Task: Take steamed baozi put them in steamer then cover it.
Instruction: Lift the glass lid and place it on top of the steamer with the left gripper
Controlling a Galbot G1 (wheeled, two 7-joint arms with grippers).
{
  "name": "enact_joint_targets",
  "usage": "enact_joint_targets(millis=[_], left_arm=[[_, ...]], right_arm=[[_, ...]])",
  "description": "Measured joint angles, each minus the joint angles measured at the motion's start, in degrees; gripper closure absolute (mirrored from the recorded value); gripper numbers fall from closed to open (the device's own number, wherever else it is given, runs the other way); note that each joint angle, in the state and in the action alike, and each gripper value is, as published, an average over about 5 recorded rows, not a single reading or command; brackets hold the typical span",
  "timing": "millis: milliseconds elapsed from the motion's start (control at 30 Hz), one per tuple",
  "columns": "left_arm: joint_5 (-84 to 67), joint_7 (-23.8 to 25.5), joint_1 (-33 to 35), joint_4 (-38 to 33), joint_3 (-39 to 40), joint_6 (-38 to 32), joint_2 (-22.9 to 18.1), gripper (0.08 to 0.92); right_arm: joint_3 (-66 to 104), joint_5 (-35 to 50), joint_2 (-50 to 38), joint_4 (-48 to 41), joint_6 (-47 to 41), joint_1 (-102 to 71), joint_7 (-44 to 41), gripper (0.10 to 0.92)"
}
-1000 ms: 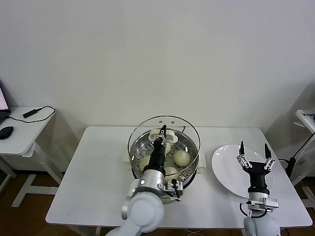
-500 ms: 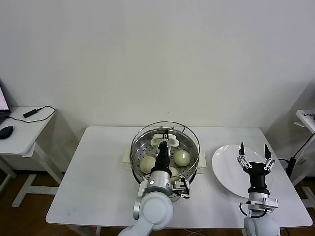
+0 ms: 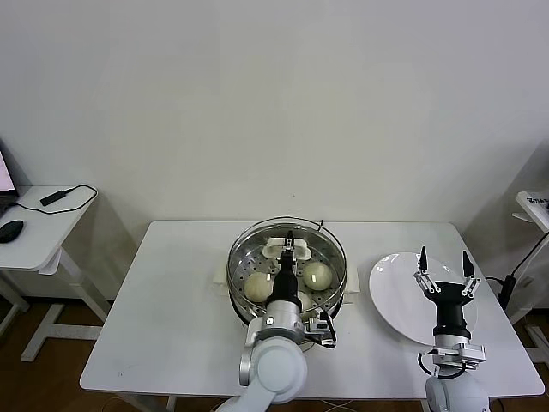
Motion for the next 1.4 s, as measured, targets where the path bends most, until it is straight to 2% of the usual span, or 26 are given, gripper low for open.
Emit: enact_joint_targets(millis=[1400], left_arm=[[6.1, 0.4, 1.6, 2.5, -0.9, -2.7, -1.7, 0.811]], right_arm=[[0.7, 0.4, 0.0, -0.6, 0.2, 0.6, -0.2, 0.203]])
